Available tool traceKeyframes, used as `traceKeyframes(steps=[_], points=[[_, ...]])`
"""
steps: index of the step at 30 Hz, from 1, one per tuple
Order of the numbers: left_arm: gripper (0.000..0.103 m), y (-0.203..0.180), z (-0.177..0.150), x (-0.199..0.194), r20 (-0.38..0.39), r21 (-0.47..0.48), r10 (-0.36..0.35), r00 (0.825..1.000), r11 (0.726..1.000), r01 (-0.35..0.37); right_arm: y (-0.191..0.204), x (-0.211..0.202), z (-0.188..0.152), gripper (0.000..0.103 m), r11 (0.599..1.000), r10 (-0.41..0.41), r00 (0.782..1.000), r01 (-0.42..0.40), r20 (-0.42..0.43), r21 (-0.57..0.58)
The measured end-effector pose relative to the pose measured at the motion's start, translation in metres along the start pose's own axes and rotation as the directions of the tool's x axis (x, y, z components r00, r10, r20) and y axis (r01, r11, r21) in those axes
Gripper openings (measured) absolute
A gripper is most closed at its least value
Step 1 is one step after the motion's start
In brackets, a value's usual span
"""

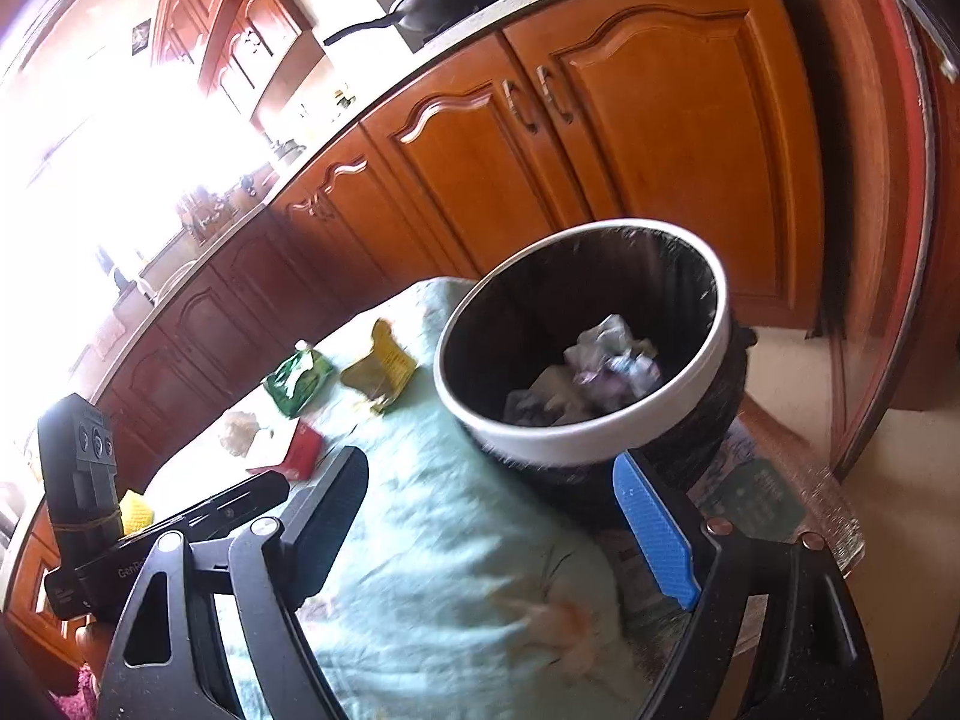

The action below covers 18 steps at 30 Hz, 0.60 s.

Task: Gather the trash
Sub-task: 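Move both open tools back over the table toward the remaining trash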

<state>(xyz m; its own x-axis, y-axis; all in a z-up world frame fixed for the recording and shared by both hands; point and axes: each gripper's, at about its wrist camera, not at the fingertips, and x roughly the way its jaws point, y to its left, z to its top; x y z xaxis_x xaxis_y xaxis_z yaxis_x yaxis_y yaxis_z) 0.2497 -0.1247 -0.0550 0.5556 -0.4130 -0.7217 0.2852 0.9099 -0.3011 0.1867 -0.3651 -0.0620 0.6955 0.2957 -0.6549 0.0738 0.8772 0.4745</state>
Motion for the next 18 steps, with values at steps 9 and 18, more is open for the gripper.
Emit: traceKeyframes(steps=[9, 18], points=[[0.060, 0.048, -0.022, -0.050, 0.021, -0.103, 0.057, 0.998, 0.993, -0.054, 0.045, 0.014, -0.029, 0.085, 0.995, 0.061, 0.995, -0.066, -0.073, -0.070], [0.063, 0.084, -0.024, -0.067, 0.031, -0.177, 0.089, 0.996, 0.981, -0.082, 0.077, 0.034, -0.034, 0.086, 0.987, 0.074, 0.991, -0.088, -0.109, -0.134]])
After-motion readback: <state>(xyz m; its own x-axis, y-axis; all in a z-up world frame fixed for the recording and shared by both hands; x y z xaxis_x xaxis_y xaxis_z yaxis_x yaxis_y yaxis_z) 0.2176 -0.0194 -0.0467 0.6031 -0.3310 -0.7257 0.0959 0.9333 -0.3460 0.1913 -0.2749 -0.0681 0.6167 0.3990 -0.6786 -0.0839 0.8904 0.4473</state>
